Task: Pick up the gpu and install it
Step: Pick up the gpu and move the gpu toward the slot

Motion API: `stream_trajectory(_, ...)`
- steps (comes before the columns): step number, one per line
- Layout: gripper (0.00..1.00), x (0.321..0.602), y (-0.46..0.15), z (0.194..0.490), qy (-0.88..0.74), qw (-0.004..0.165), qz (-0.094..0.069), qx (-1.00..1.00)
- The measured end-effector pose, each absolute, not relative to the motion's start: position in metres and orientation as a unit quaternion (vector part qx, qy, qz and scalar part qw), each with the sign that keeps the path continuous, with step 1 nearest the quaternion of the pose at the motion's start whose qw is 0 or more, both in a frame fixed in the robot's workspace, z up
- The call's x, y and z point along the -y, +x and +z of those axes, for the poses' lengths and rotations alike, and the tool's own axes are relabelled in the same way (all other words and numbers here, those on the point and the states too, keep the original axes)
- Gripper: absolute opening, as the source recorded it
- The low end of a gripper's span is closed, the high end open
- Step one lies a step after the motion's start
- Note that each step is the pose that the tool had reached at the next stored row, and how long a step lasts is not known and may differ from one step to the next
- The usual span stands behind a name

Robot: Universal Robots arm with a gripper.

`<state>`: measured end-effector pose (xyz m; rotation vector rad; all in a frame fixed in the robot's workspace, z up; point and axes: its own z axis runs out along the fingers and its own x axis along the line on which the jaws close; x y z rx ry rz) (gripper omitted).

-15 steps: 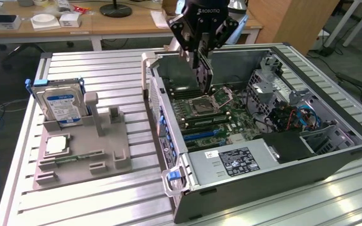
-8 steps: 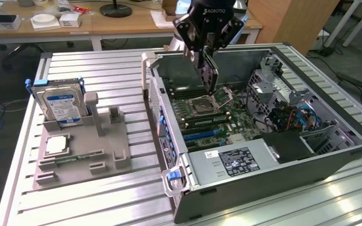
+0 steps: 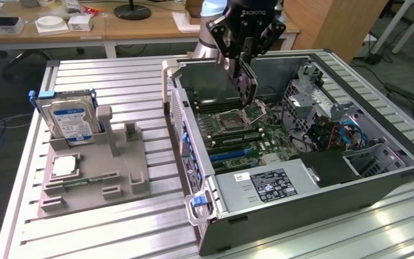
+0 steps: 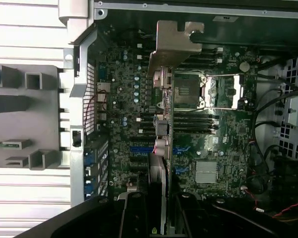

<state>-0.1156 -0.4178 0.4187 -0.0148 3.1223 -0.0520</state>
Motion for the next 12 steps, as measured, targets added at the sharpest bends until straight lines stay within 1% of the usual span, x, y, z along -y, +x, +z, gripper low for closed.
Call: stream_trajectory(12, 0.27, 0.418, -0.095, 0.419, -0.005, 0.009, -0.017, -1.0)
